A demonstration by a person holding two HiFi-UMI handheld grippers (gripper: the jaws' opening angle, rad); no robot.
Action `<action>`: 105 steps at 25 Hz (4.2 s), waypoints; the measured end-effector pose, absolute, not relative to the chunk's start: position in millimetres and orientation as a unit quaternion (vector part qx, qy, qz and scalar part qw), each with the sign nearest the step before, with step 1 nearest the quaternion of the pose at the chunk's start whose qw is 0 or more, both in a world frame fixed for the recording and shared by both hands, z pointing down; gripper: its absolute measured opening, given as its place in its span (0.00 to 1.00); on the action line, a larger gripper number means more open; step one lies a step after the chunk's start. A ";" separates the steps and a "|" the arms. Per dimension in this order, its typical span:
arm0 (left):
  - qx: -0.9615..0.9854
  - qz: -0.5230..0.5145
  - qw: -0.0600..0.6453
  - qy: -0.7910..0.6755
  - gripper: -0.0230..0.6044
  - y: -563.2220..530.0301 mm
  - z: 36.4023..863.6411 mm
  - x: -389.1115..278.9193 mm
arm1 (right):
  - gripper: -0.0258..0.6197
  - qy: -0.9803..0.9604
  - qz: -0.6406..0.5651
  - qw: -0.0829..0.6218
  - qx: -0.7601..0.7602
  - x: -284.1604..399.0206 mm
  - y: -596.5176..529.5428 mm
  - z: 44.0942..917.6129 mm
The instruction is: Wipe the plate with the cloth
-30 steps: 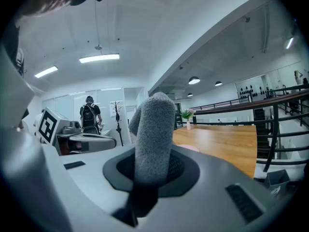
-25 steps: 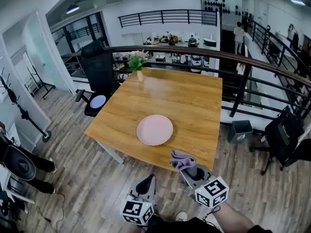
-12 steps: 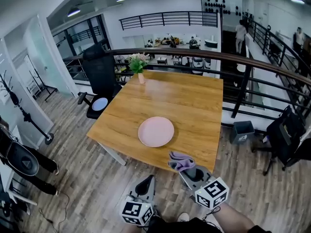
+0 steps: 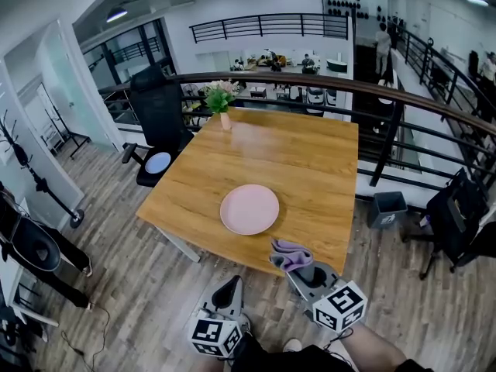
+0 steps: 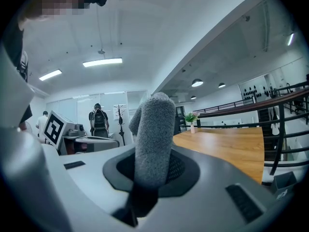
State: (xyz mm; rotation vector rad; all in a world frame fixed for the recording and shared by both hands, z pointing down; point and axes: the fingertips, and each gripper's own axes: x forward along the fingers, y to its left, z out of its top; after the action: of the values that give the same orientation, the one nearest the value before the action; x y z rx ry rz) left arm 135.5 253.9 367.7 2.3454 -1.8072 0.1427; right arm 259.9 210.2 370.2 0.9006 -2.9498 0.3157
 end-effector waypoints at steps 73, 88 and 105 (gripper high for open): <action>0.797 0.235 0.320 -0.454 0.27 -114.8 623.6 -86.7 | 0.15 -0.890 0.188 0.254 0.329 -4.5 -120.9 551.4; 0.775 0.245 0.349 -0.466 0.17 -137.1 648.9 -80.0 | 0.15 -0.881 0.206 0.338 0.261 -24.3 -146.8 615.0; 0.769 0.226 0.331 -0.499 0.12 -143.0 652.2 -79.4 | 0.15 -0.843 0.198 0.436 0.246 -24.8 -156.3 655.5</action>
State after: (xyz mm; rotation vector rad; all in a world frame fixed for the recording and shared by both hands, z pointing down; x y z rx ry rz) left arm -79.4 -143.0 652.2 2.0098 -1.3039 0.5912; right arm -24.8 -156.3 655.5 0.6126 -2.0976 0.4933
